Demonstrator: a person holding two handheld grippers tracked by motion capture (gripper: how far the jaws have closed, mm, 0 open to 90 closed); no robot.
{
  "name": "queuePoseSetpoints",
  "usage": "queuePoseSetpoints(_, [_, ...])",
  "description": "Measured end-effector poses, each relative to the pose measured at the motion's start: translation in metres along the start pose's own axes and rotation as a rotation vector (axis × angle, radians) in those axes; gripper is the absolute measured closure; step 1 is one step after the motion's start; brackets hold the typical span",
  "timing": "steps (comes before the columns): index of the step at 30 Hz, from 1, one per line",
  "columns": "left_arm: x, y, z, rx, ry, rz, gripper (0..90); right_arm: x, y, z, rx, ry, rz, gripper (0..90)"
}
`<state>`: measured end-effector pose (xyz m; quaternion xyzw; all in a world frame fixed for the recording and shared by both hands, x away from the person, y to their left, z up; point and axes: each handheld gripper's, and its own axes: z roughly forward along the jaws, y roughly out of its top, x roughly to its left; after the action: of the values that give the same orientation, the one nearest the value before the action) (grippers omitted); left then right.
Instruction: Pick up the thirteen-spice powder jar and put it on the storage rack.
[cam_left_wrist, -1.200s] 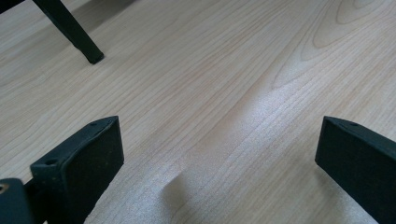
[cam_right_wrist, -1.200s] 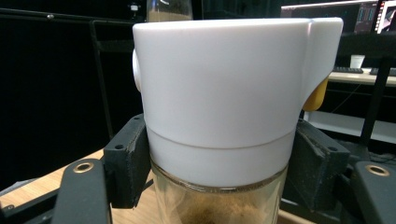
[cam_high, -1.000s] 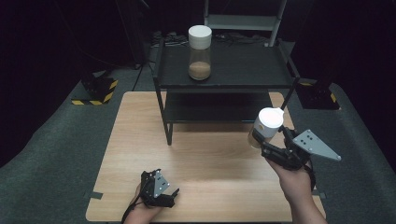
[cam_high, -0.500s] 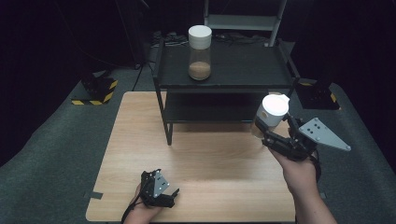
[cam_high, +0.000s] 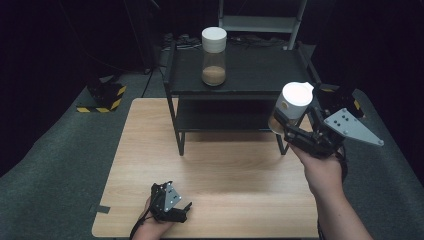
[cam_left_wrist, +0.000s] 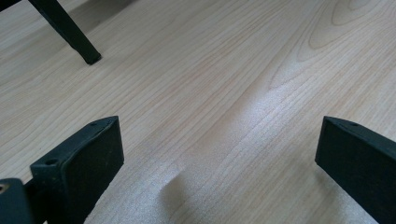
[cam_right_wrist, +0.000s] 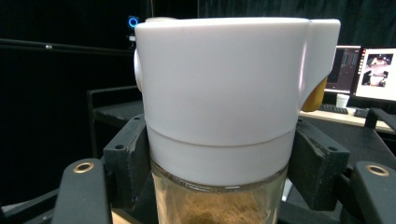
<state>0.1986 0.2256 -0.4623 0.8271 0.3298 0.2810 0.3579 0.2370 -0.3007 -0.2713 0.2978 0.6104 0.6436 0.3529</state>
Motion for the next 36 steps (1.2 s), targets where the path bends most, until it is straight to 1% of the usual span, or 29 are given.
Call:
queuePoseSetpoints(4, [0.0, 0.0, 0.0, -0.002, -0.002, -0.002, 1.4, 0.0, 0.009, 0.007, -0.007, -0.005, -0.006, 29.8])
queuePoseSetpoints(5, [0.001, 0.0, 0.0, -0.002, -0.003, -0.002, 1.4, 0.0, 0.012, 0.01, -0.013, -0.006, 0.005, 29.8])
queuePoseSetpoints(8, [0.001, -0.001, 0.0, -0.005, -0.004, -0.004, 1.3, -0.001, 0.015, 0.014, -0.016, -0.008, 0.009, 29.8])
queuePoseSetpoints(15, [0.002, -0.001, -0.001, -0.007, -0.007, -0.003, 1.4, -0.001, 0.026, 0.027, -0.015, -0.028, -0.001, 29.8])
queuePoseSetpoints(17, [0.002, -0.002, 0.0, -0.01, -0.007, -0.006, 1.4, -0.003, 0.028, 0.032, -0.014, -0.028, 0.011, 29.8])
queuePoseSetpoints(22, [0.002, -0.002, -0.001, -0.01, -0.009, -0.01, 1.3, -0.006, 0.034, 0.041, -0.022, -0.034, 0.024, 29.8])
queuePoseSetpoints(24, [0.002, -0.002, -0.001, -0.009, -0.009, -0.009, 1.4, -0.006, 0.035, 0.043, -0.024, -0.036, 0.023, 29.8])
queuePoseSetpoints(28, [0.003, -0.002, -0.001, -0.007, -0.011, -0.004, 1.4, -0.008, 0.038, 0.054, -0.027, -0.045, 0.02, 29.8])
queuePoseSetpoints(29, [0.003, -0.002, -0.001, -0.007, -0.011, -0.004, 1.4, -0.008, 0.038, 0.054, -0.027, -0.045, 0.02, 29.8])
queuePoseSetpoints(30, [0.004, -0.002, -0.001, -0.007, -0.014, -0.009, 1.4, -0.009, 0.038, 0.059, -0.026, -0.048, 0.018, 29.8])
queuePoseSetpoints(31, [0.004, -0.002, -0.001, -0.007, -0.014, -0.009, 1.3, -0.009, 0.038, 0.059, -0.026, -0.048, 0.018, 29.8])
queuePoseSetpoints(36, [0.005, -0.002, -0.001, -0.01, -0.02, -0.01, 1.3, -0.013, 0.039, 0.071, -0.021, -0.062, 0.012, 29.8])
